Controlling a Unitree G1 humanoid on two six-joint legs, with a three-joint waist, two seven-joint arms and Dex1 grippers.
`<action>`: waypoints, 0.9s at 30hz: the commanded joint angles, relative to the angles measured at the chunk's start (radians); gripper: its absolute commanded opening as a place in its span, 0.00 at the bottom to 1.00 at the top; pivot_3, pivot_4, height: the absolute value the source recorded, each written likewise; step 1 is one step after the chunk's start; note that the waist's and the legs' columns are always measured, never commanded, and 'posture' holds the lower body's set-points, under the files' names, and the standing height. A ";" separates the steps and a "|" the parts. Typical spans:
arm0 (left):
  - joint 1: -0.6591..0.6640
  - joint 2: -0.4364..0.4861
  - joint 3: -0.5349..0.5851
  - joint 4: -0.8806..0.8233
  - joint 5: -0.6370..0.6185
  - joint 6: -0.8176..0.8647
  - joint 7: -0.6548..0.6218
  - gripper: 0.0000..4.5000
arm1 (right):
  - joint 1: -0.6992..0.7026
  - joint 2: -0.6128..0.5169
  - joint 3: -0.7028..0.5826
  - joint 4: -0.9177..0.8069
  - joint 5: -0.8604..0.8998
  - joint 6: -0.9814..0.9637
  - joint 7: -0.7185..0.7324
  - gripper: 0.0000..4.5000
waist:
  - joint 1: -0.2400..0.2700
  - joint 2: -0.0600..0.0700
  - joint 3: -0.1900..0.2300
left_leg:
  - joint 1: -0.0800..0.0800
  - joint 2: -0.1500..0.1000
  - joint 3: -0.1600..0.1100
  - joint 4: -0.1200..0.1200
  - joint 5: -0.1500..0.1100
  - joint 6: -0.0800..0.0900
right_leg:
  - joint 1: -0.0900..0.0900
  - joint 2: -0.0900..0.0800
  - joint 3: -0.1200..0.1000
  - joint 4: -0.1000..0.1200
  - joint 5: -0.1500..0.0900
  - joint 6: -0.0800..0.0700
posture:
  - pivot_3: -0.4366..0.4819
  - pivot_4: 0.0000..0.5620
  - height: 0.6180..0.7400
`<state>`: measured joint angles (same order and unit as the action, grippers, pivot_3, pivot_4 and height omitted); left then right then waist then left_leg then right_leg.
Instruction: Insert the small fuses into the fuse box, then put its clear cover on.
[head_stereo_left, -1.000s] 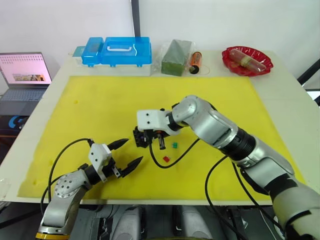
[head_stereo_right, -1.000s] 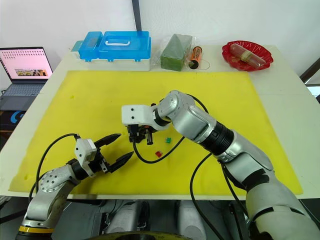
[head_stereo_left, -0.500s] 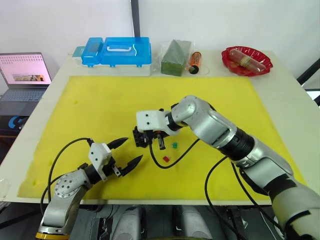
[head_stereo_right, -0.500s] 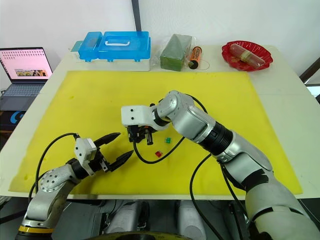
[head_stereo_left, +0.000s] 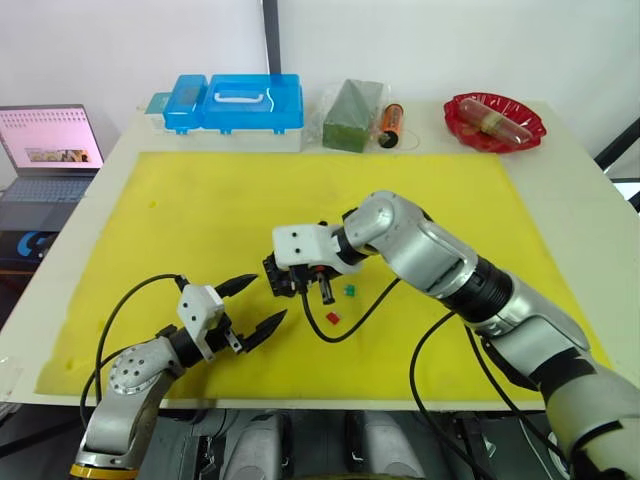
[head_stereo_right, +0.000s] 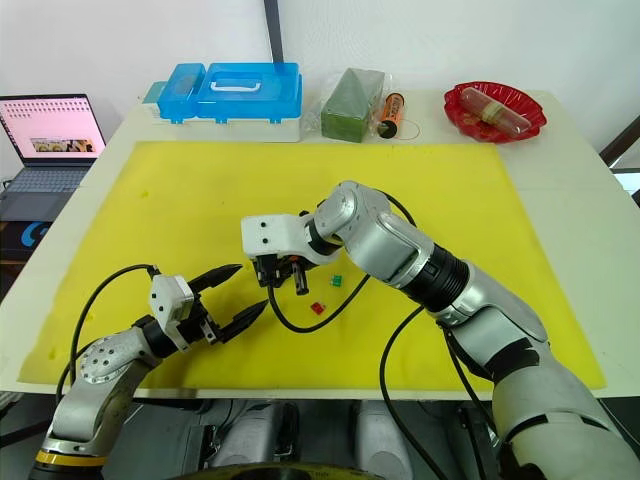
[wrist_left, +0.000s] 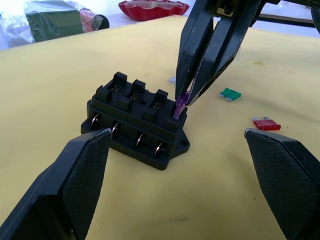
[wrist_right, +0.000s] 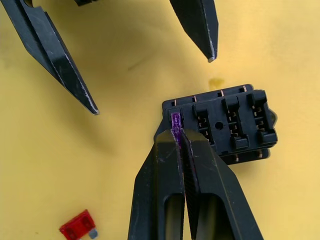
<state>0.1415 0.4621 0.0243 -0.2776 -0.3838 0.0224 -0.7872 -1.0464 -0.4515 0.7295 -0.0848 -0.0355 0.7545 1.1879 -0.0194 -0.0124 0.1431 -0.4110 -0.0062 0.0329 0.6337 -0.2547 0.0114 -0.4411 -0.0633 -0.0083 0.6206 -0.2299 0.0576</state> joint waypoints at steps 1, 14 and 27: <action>-0.007 0.009 0.020 -0.049 -0.020 0.006 0.003 1.00 | -0.040 0.000 -0.029 0.000 -0.011 -0.031 0.010 0.00 | 0.000 0.000 0.000 | 0.000 0.000 0.000 0.000 0.000 0.000 | 0.000 0.000 0.000 0.000 0.000 0.000 | 0.48 0.27 1.00; -0.007 0.004 0.016 -0.051 -0.013 0.010 0.008 1.00 | -0.073 0.018 -0.037 0.063 -0.026 -0.113 0.032 0.00 | 0.000 0.000 0.000 | 0.000 0.000 0.000 0.000 0.000 0.000 | 0.000 0.000 0.000 0.000 0.000 0.001 | 0.48 0.27 1.00; 0.018 -0.002 0.007 -0.070 -0.003 0.004 0.019 1.00 | -0.059 0.028 -0.030 0.085 -0.037 -0.140 0.045 0.00 | 0.000 0.000 0.000 | 0.000 0.000 0.000 0.000 0.000 0.000 | 0.000 0.000 0.000 0.001 0.000 0.001 | 0.48 0.27 1.00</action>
<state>0.1549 0.4615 0.0239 -0.3017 -0.3826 0.0337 -0.7766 -1.0956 -0.4309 0.7255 0.0105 -0.0654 0.6253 1.2274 -0.0194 -0.0124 0.1431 -0.4109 -0.0062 0.0330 0.6340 -0.2546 0.0112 -0.4411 -0.0633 -0.0085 0.6211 -0.2297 0.0581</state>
